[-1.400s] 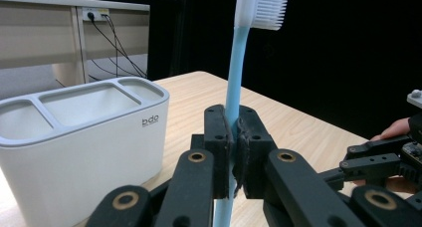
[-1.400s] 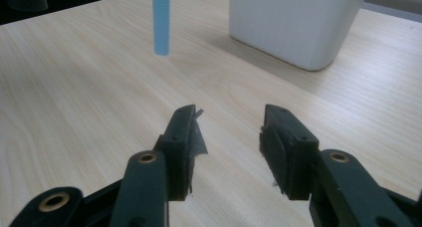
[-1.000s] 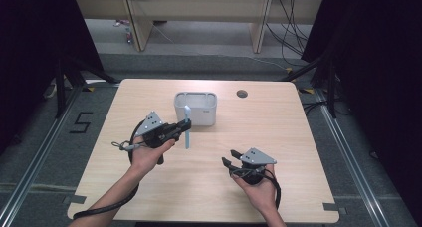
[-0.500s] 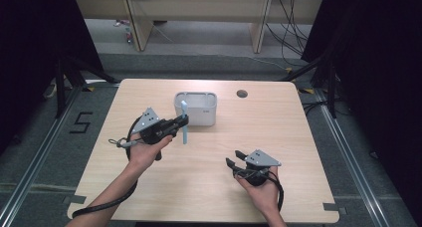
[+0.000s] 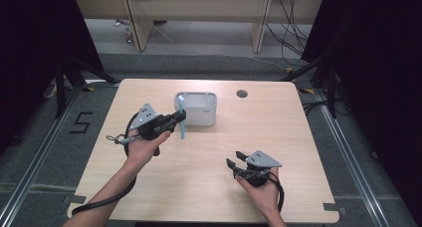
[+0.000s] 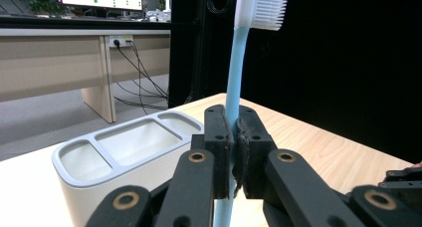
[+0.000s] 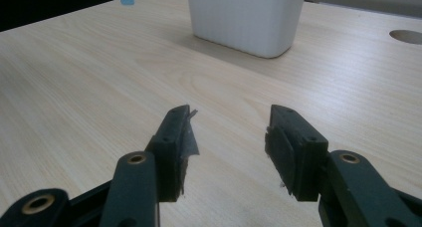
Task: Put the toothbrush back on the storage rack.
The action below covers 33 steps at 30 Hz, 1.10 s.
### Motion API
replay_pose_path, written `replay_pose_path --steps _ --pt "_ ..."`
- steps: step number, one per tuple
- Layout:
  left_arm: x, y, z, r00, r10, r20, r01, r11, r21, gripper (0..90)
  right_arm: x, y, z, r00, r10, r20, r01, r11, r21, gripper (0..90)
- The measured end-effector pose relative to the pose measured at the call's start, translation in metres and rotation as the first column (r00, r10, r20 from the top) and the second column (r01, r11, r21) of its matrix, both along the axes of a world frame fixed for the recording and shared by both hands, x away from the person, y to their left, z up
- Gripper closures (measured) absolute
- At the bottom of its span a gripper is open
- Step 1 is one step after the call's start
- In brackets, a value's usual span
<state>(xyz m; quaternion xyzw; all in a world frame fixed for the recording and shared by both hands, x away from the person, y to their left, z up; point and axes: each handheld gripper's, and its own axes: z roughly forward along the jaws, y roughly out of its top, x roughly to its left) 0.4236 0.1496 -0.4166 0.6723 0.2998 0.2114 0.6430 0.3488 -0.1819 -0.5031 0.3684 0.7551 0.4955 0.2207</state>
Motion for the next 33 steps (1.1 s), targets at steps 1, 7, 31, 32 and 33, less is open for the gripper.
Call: replay_pose_path --steps 1,7,31,32,33 --pt "0.0 0.0 0.0 1.0 0.001 0.0 -0.001 1.0 -0.001 84.7 -0.001 0.001 0.0 0.9996 0.001 -0.027 -0.001 1.0 0.019 52.3" --pt "0.003 0.002 0.002 0.9999 0.009 0.009 -0.009 0.9999 0.006 84.7 0.0 0.001 0.0 0.9999 0.004 -0.013 -0.004 1.0 -0.001 52.2" --pt "0.016 0.005 0.016 0.9991 0.026 0.034 -0.027 0.9996 0.007 84.7 0.0 0.002 -0.002 0.9997 0.006 -0.024 -0.006 1.0 -0.011 52.3" --pt "0.017 0.005 0.017 0.999 0.028 0.034 -0.029 0.9996 0.006 84.7 0.0 0.002 -0.002 0.9997 0.006 -0.024 -0.006 1.0 -0.01 52.3" --pt "0.018 0.005 0.017 0.999 0.029 0.032 -0.029 0.9996 0.005 84.7 0.0 0.002 -0.002 0.9994 0.006 -0.035 -0.006 1.0 -0.003 52.3"
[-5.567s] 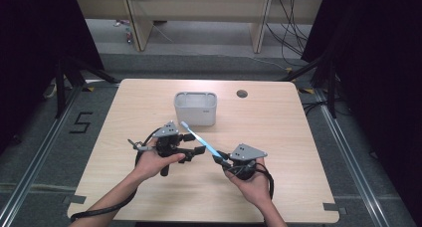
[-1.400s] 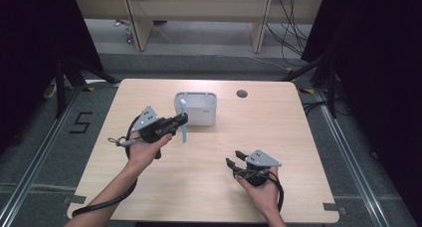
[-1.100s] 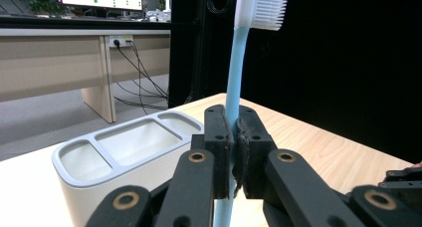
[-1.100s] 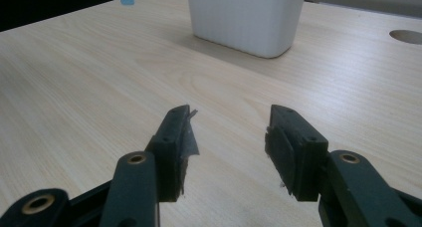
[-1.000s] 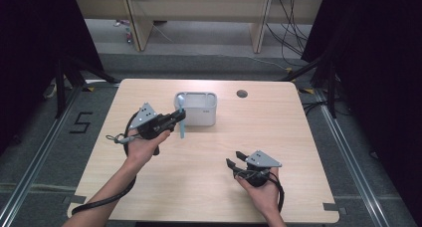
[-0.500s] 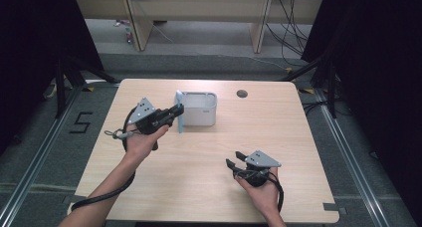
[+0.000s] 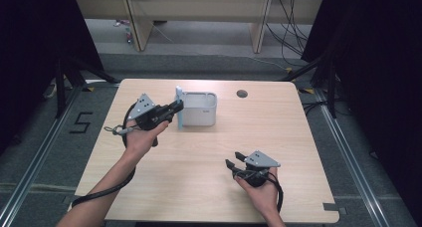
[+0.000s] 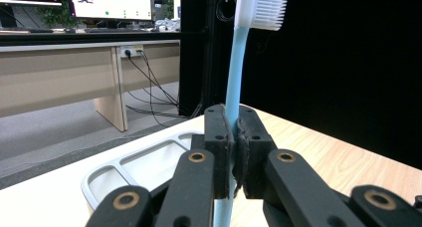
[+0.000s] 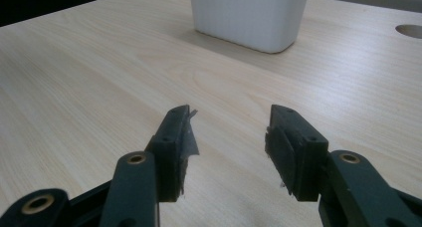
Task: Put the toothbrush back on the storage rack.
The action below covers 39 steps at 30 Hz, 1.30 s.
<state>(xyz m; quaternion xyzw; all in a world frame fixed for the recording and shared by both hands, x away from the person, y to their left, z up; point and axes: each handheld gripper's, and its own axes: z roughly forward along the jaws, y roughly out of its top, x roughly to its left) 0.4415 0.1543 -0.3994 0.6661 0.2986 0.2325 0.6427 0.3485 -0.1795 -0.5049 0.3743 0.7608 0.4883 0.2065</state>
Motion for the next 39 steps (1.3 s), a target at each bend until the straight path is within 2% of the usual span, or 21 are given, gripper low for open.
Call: replay_pose_path --steps 3,7,8,9,13,17,18,19,20,21,24,26,27,28,30,34,35,38,39 --pt "0.002 0.0 0.002 1.0 0.004 -0.001 -0.004 1.0 -0.004 84.7 0.001 -0.001 0.0 0.9997 0.0 0.026 0.0 1.0 -0.005 52.2" --pt "0.005 -0.001 0.005 1.0 0.009 0.003 -0.009 0.9999 -0.008 84.7 0.0 0.0 0.001 1.0 -0.001 0.001 0.001 1.0 0.006 52.2" --pt "0.005 -0.001 0.005 0.9999 0.01 0.003 -0.01 0.9999 -0.008 84.7 0.0 -0.001 0.001 1.0 -0.002 0.009 0.002 1.0 -0.001 52.2" --pt "0.006 -0.001 0.006 0.9999 0.012 0.006 -0.012 0.9999 -0.007 84.7 0.0 0.0 0.001 1.0 0.005 -0.005 -0.005 1.0 0.006 52.2" --pt "0.009 0.0 0.008 0.9997 0.02 0.011 -0.02 0.9998 -0.01 84.7 0.001 -0.001 0.0 1.0 0.005 -0.003 -0.005 1.0 0.005 52.2" --pt "0.011 0.001 0.01 0.9995 0.028 0.018 -0.027 0.9995 -0.013 84.7 0.002 -0.001 -0.001 0.9998 0.012 0.017 -0.012 1.0 -0.004 52.1" --pt "0.012 0.001 0.011 0.9993 0.031 0.018 -0.031 0.9994 -0.015 84.7 -0.001 0.0 0.0 0.9997 -0.005 -0.022 0.005 1.0 0.012 52.1" --pt "0.012 0.001 0.012 0.9991 0.035 0.022 -0.035 0.9993 -0.015 84.7 -0.001 0.001 -0.001 0.9997 -0.003 -0.026 0.003 1.0 0.021 52.1" --pt "0.013 0.001 0.012 0.999 0.039 0.024 -0.038 0.9991 -0.016 84.7 0.001 0.0 -0.001 1.0 0.003 0.008 -0.003 1.0 0.0 52.0" --pt "0.014 0.001 0.013 0.9989 0.039 0.027 -0.039 0.999 -0.021 84.7 0.001 0.001 -0.001 0.9999 0.007 -0.012 -0.007 1.0 0.011 52.0" --pt "0.017 0.001 0.015 0.9981 0.049 0.038 -0.048 0.9986 -0.022 84.7 0.001 0.0 -0.001 0.9999 0.001 0.013 -0.001 1.0 -0.003 52.0" --pt "0.018 0.001 0.016 0.9976 0.058 0.038 -0.057 0.9979 -0.029 84.7 0.001 0.0 -0.001 1.0 0.003 0.002 -0.003 1.0 0.002 52.0" --pt "0.019 0.001 0.016 0.9973 0.06 0.043 -0.058 0.9978 -0.032 84.7 0.001 0.001 -0.002 0.9999 0.013 -0.011 -0.013 1.0 0.025 51.9" --pt "0.021 0.001 0.017 0.9971 0.064 0.041 -0.063 0.9975 -0.032 84.7 0.001 0.001 -0.002 0.9999 0.012 0.009 -0.012 1.0 0.017 51.9" --pt "0.023 0.001 0.017 0.9967 0.069 0.042 -0.068 0.9972 -0.032 84.7 0.001 -0.001 -0.002 0.9999 0.005 0.01 -0.005 1.0 -0.008 51.9" --pt "0.028 0.0 0.019 0.9958 0.078 0.049 -0.076 0.9963 -0.041 84.7 0.0 0.0 -0.001 1.0 0.005 -0.008 -0.005 1.0 0.008 51.8" --pt "0.029 0.0 0.02 0.9956 0.081 0.048 -0.079 0.9961 -0.038 84.7 0.001 -0.002 -0.001 1.0 0.006 0.008 -0.006 1.0 -0.005 51.8" --pt "0.032 -0.002 0.022 0.995 0.082 0.056 -0.08 0.9961 -0.037 84.6 0.0 -0.001 0.0 0.9998 0.001 -0.02 0.0 1.0 0.01 51.8" --pt "0.034 -0.003 0.023 0.9948 0.083 0.059 -0.08 0.996 -0.039 84.7 0.0 -0.002 0.0 0.9999 0.006 -0.011 -0.006 1.0 0.003 51.7"
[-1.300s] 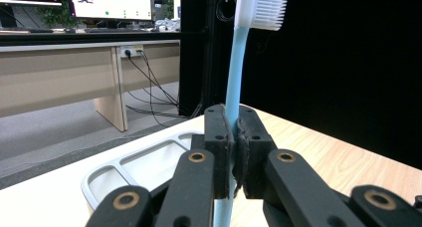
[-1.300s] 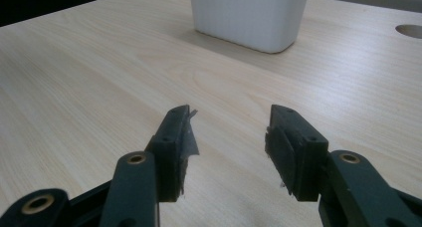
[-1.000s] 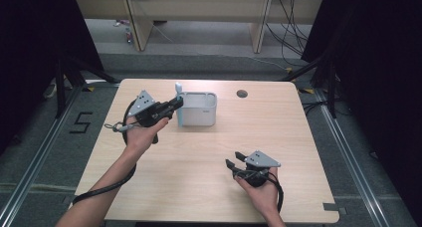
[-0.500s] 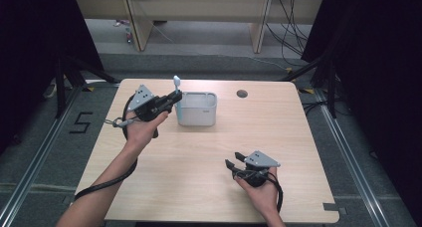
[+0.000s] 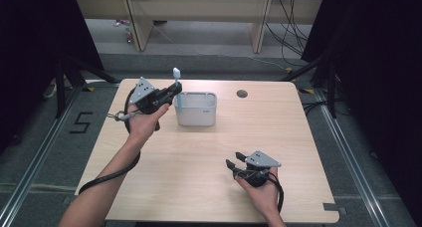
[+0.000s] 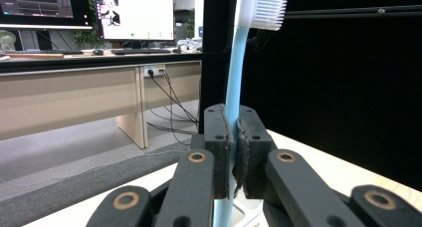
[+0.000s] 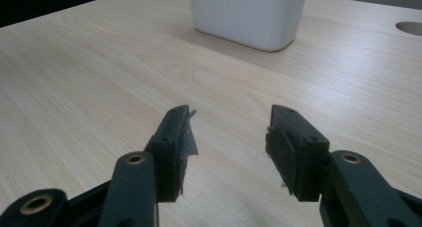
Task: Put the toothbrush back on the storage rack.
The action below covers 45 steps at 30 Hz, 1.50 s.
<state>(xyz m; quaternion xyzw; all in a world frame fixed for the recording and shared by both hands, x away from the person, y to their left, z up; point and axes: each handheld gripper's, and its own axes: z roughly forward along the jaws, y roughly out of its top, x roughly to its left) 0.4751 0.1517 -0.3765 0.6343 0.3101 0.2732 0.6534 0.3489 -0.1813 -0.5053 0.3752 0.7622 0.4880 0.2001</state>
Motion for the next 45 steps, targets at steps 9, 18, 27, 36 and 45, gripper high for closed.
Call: replay_pose_path --steps 9,18,27,36,45 --pt "0.011 0.002 0.0 0.9997 0.022 0.013 -0.022 0.9997 0.005 84.7 0.0 -0.001 -0.001 1.0 -0.008 0.005 0.008 1.0 -0.003 51.4" --pt "0.02 0.001 -0.001 0.9988 0.043 0.021 -0.043 0.999 0.009 84.6 0.001 -0.002 -0.001 0.9998 -0.004 0.017 0.004 1.0 -0.009 51.1" --pt "0.029 0.0 -0.004 0.9978 0.063 0.023 -0.063 0.9978 0.021 84.6 0.001 -0.002 -0.002 0.9997 -0.007 0.023 0.007 1.0 -0.005 51.1" --pt "0.035 -0.003 -0.007 0.9975 0.067 0.025 -0.067 0.9974 0.026 84.6 0.0 -0.002 -0.001 1.0 -0.005 0.004 0.005 1.0 0.016 51.0" --pt "0.041 -0.005 -0.017 0.997 0.077 0.007 -0.077 0.9958 0.05 84.6 0.0 -0.002 -0.001 0.9999 0.0 0.011 0.0 1.0 0.007 51.0"
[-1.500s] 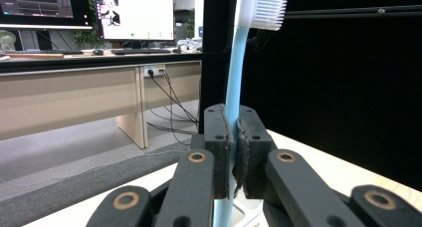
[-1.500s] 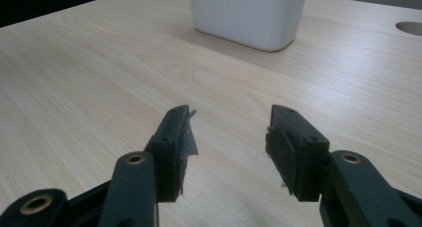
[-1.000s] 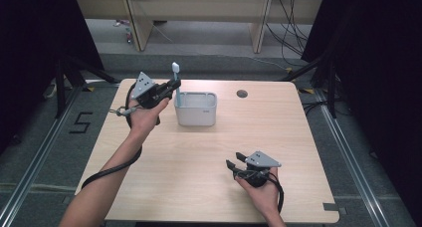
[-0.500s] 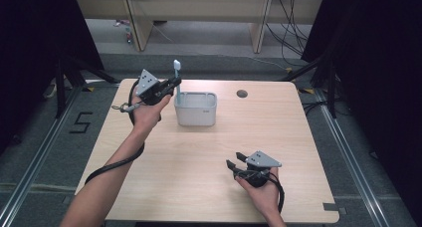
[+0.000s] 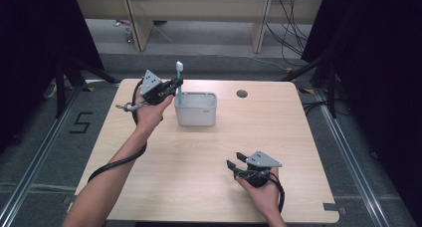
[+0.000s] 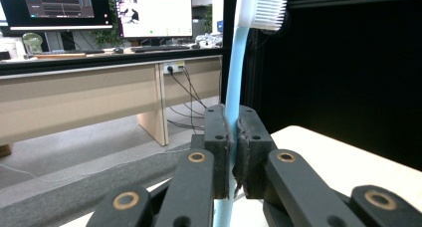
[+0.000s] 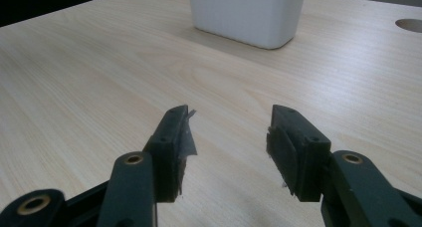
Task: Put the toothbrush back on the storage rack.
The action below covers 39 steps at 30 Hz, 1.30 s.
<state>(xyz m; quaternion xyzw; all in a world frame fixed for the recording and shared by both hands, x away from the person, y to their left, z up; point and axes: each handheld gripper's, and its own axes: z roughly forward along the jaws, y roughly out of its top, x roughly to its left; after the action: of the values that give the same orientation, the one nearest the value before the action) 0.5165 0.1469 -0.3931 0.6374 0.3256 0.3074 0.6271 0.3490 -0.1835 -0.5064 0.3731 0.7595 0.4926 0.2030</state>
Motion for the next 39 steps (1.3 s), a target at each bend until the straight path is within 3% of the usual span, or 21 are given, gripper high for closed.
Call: replay_pose_path --steps 5,6,14,17,18,20,25,26,27,30,36,39 --pt "0.002 -0.001 -0.006 0.9998 0.012 -0.016 -0.012 0.9999 0.003 84.6 -0.002 0.0 0.0 0.9992 -0.02 -0.034 0.02 1.0 0.016 50.9" --pt "0.002 -0.001 -0.007 0.9998 0.013 -0.017 -0.013 0.9999 0.005 84.6 -0.001 0.0 -0.001 0.9998 -0.004 -0.018 0.004 1.0 0.021 50.9" --pt "0.003 -0.002 -0.015 0.9991 0.017 -0.039 -0.016 0.9995 0.026 84.5 -0.002 0.001 -0.001 0.9993 -0.012 -0.036 0.012 1.0 0.006 50.7" --pt "0.004 -0.002 -0.018 0.9986 0.02 -0.049 -0.018 0.9992 0.036 84.5 0.0 0.0 -0.002 0.9999 0.003 -0.01 -0.003 1.0 -0.012 50.7" --pt "0.004 -0.003 -0.019 0.9984 0.019 -0.054 -0.017 0.9993 0.033 84.5 -0.002 0.001 -0.002 0.9993 -0.008 -0.037 0.008 1.0 0.002 50.7" --pt "0.004 -0.003 -0.019 0.9982 0.021 -0.057 -0.018 0.999 0.041 84.5 0.0 0.0 -0.002 1.0 0.005 -0.007 -0.005 1.0 -0.013 50.6" --pt "0.004 -0.004 -0.02 0.9967 0.024 -0.077 -0.019 0.9978 0.063 84.5 -0.001 0.0 -0.002 0.9997 -0.008 -0.022 0.008 1.0 -0.003 50.5" --pt "0.004 -0.004 -0.021 0.9962 0.024 -0.083 -0.019 0.9977 0.066 84.5 -0.003 0.001 -0.001 0.999 -0.009 -0.044 0.009 1.0 0.002 50.5" --pt "0.004 -0.004 -0.021 0.9957 0.026 -0.089 -0.02 0.9973 0.071 84.5 -0.001 0.001 -0.002 0.9998 -0.006 -0.018 0.006 1.0 0.002 50.4" --pt "0.004 -0.005 -0.023 0.9941 0.027 -0.105 -0.019 0.9968 0.077 84.5 0.0 0.001 -0.004 1.0 -0.005 -0.002 0.005 1.0 0.0 50.4" --pt "0.004 -0.005 -0.026 0.9917 0.03 -0.125 -0.018 0.9956 0.092 84.4 0.001 0.0 -0.003 1.0 0.006 0.007 -0.005 1.0 -0.026 50.3" --pt "0.004 -0.004 -0.028 0.99 0.037 -0.136 -0.024 0.9951 0.096 84.4 0.0 0.0 -0.003 0.9999 0.0 -0.011 0.0 1.0 -0.018 50.2"
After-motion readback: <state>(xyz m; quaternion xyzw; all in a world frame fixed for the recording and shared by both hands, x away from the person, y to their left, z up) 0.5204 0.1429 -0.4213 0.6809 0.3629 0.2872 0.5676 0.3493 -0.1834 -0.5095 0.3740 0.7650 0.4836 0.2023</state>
